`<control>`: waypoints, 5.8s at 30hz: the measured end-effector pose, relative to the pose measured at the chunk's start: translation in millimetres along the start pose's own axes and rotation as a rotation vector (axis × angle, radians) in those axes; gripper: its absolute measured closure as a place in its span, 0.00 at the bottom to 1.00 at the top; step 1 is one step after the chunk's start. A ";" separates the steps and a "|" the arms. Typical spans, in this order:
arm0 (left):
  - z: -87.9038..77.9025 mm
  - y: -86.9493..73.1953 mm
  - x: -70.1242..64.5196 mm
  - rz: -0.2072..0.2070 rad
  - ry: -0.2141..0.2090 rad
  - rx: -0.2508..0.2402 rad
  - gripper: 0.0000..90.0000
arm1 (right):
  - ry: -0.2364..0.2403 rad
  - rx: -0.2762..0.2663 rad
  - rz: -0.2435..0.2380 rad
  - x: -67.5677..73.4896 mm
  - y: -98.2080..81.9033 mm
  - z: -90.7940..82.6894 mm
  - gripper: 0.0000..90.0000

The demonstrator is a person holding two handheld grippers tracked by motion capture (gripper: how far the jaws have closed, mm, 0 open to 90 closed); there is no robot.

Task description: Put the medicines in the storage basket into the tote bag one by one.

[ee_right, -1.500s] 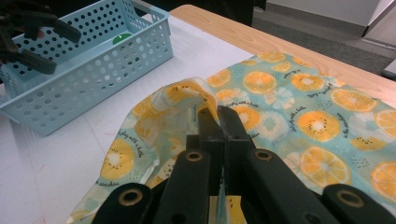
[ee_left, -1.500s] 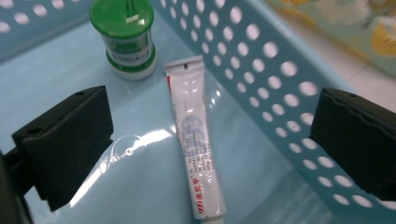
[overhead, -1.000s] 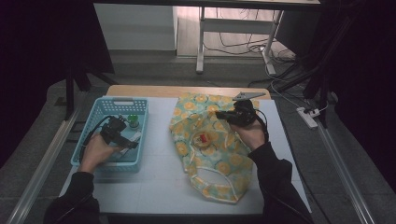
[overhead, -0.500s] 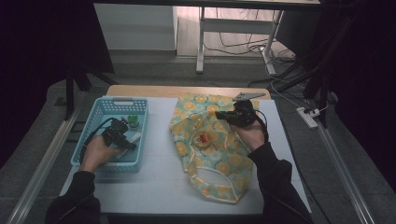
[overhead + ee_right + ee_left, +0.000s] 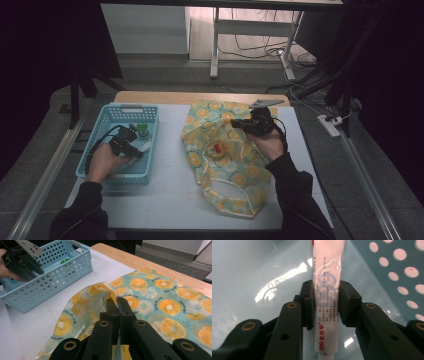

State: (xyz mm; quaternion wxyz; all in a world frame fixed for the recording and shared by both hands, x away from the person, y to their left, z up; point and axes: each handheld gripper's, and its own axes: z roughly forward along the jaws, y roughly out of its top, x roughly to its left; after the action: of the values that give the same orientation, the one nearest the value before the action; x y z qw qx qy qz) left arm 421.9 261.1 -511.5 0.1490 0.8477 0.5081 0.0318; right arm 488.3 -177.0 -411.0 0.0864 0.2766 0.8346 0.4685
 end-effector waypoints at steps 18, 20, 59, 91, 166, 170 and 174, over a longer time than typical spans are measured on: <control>-23.3 -1.9 5.2 -0.046 -0.012 -0.070 0.77 | 0.000 -0.004 -0.003 1.9 2.3 1.7 1.00; -27.4 -2.9 6.0 -0.050 -0.012 -0.080 0.77 | 0.000 -0.005 -0.004 1.8 2.6 1.0 1.00; -86.7 21.8 -81.4 0.177 -0.135 -0.255 0.77 | -0.002 -0.040 -0.027 7.0 13.5 -5.8 1.00; -33.6 97.2 -183.5 0.378 -0.244 -0.229 0.77 | -0.002 -0.045 -0.031 6.5 14.3 -5.5 1.00; 29.6 163.3 -187.0 0.355 -0.149 -0.345 0.44 | -0.020 -0.029 -0.015 2.1 7.4 2.8 1.00; 24.3 158.8 -185.1 0.356 -0.194 -0.345 0.38 | -0.022 -0.032 -0.014 1.3 7.4 1.6 1.00; 18.6 152.7 -185.1 0.369 -0.238 -0.348 0.29 | -0.022 -0.028 -0.013 0.6 6.5 1.1 1.00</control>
State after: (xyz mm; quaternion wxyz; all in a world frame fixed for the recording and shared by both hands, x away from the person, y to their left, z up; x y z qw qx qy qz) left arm 466.6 28.7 -467.7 0.3426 0.8854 0.3109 0.0452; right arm 490.7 -173.2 -406.1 0.1024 0.2751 0.8286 0.4767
